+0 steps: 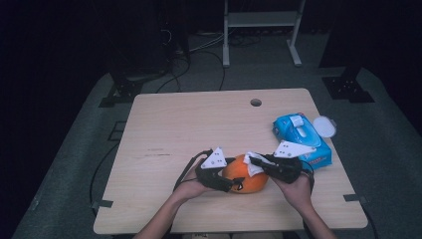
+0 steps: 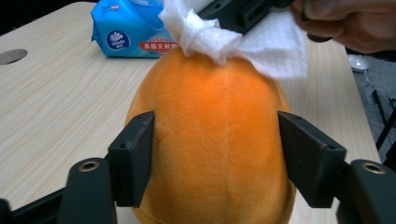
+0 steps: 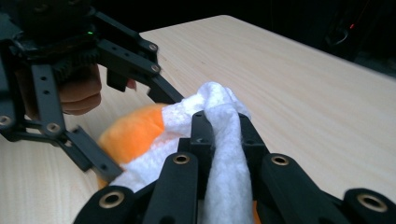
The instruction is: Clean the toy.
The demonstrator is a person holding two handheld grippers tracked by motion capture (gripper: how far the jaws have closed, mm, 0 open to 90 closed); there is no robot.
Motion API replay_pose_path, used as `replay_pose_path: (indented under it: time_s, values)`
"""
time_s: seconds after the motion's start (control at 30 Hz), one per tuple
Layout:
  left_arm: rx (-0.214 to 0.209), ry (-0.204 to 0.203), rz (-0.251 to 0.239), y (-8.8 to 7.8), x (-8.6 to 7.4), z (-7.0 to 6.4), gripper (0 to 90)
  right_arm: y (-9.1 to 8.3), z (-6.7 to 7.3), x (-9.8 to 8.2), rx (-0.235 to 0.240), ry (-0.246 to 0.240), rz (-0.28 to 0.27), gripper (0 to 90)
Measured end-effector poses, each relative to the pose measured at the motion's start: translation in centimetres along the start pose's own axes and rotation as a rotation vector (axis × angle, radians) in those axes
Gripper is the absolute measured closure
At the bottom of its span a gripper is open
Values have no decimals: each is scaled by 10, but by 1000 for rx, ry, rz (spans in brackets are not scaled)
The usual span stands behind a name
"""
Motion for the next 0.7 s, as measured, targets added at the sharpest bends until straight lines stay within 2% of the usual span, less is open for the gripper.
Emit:
replay_pose_path:
  time_s: [0.03,0.07,0.13,0.17,0.23,0.27,0.33,0.4,0.43,0.47,0.53,0.57,0.6,0.7]
  values:
    - [0,0,0,0,0,0,240,0,-2,-2,8,4,-1,803]
    - [-30,-41,-19,0,1,3,187,0,-3,-3,5,5,2,803]
    - [-33,-81,-4,2,-2,9,107,-1,-3,-3,-9,-4,6,803]
    - [-54,-99,-2,3,-4,10,104,-1,-4,-3,-11,-1,6,803]
    - [-67,-97,-10,3,-6,10,168,-1,-5,-3,-7,4,5,803]
    - [-54,-77,-4,3,-7,8,216,-1,-4,-2,-7,7,2,803]
    - [-30,-65,2,2,-4,7,259,-2,2,1,-25,-18,-4,803]
    - [-18,-57,-6,2,0,4,280,-2,12,7,-2,-49,-18,803]
    - [-18,-57,-6,2,0,4,284,-2,12,7,-2,-49,-18,803]
    - [5,-35,1,3,4,0,286,1,26,12,25,-79,-20,803]
    - [27,-1,12,4,7,-5,287,7,39,14,25,-123,-8,803]
    - [27,-1,12,4,7,-5,288,7,39,14,25,-123,-8,803]
    - [40,23,24,4,8,-8,289,12,48,16,29,-144,4,803]
    - [34,28,22,4,7,-8,294,12,48,16,3,-162,15,805]
Point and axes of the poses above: each handheld gripper's, and its own axes: y roughly forward along the jaws, x roughly out of its top, z roughly to its left, the point moved 6 cm from there along y, roughly forward along the jaws, and after that the axes turned 13 degrees about z, right-handed, at the moved point
